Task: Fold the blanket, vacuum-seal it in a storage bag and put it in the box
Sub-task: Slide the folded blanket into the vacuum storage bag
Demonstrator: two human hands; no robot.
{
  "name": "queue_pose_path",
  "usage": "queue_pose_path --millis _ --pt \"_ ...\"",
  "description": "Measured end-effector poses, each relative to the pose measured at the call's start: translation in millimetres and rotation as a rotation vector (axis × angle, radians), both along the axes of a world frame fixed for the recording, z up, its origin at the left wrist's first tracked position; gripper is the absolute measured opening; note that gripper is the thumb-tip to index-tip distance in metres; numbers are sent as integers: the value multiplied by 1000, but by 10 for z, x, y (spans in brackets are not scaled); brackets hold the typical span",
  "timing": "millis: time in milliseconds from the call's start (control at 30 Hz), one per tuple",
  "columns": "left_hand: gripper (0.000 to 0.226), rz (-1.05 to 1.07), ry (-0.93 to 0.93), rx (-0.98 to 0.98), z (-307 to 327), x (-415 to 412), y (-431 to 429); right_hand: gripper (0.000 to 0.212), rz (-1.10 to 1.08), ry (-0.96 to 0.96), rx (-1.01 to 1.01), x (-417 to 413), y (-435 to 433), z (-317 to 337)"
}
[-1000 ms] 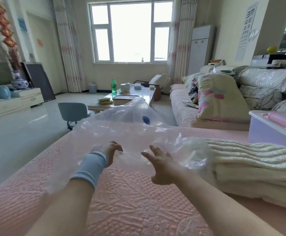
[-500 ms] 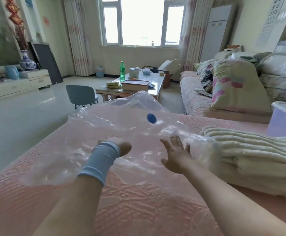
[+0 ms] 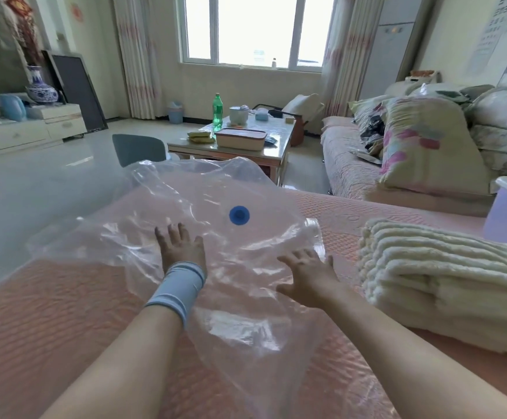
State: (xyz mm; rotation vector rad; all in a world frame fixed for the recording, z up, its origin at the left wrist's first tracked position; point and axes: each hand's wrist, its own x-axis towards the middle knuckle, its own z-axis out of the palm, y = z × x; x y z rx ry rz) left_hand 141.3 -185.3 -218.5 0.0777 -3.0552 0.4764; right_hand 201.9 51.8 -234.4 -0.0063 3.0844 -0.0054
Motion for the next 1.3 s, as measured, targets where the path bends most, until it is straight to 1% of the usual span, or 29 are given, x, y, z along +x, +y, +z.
queue_pose_path --millis 33,100,167,200,233,300,367,400,433,500,533,600,633,667,700,733,767,800,867,900,967,1000,1033,1133,1167,1200,1233,1267,1300 --pt "53 -29 49 95 24 11 52 82 -48 -59 26 8 10 -31" --pt "46 -128 75 305 66 36 211 85 -129 -205 -35 28 29 -112" --pt "41 -239 -26 468 75 97 412 83 -137 -303 -95 57 17 -158" --pt "46 -278 -116 512 61 146 505 81 -134 -310 -81 60 -3 -156" --pt "57 -296 -224 535 22 194 583 79 -137 -293 -51 53 -25 -131" --pt "77 -285 -447 488 -100 266 656 77 -156 -239 -35 21 -56 -41" --pt "83 -276 -593 267 -153 276 640 65 -150 -171 -109 16 -42 27" --pt "81 -271 -630 184 -129 259 630 55 -139 -115 -145 19 -5 39" --pt "77 -264 -647 161 -79 229 639 45 -141 -42 -163 16 51 43" --pt "63 -269 -659 190 53 173 692 29 -179 124 -161 -16 178 23" --pt "58 -265 -667 175 109 154 730 33 -192 190 -161 -46 239 -2" --pt "46 -249 -601 100 160 142 786 61 -205 197 -183 -127 333 -63" --pt "36 -258 -484 64 180 140 800 80 -208 136 -213 -163 362 -100" --pt "28 -290 -306 42 194 136 810 98 -206 47 -255 -196 375 -141" --pt "24 -333 -114 68 188 120 813 109 -203 -48 -321 -221 378 -189" --pt "29 -379 35 145 149 79 811 113 -196 -118 -396 -240 377 -244" --pt "43 -414 118 243 93 19 796 111 -185 -156 -445 -258 367 -300" --pt "61 -418 112 320 38 -42 759 105 -167 -177 -434 -266 354 -342" --pt "96 -363 -109 361 -80 -143 627 88 -103 -186 -286 -289 323 -369" --pt "108 -315 -246 339 -161 -197 541 78 -84 -158 -222 -309 311 -342" --pt "116 -216 -465 261 -242 -255 414 60 -92 -20 -184 -356 303 -256" --pt "111 -191 -533 241 -225 -271 396 53 -111 51 -203 -372 300 -217" --pt "100 -182 -577 254 -180 -278 403 48 -135 100 -227 -388 308 -188" --pt "47 -145 -694 355 50 -270 477 30 -263 269 -298 -468 399 -158" --pt "41 -119 -710 366 120 -254 503 26 -293 302 -336 -505 422 -144" --pt "42 -103 -675 364 171 -241 522 32 -298 283 -377 -533 427 -118" --pt "44 -115 -575 343 202 -223 536 45 -268 216 -426 -573 425 -110" --pt "42 -148 -407 292 225 -212 548 53 -230 123 -483 -606 407 -110" --pt "38 -203 -188 258 236 -202 562 53 -191 34 -545 -623 390 -118"
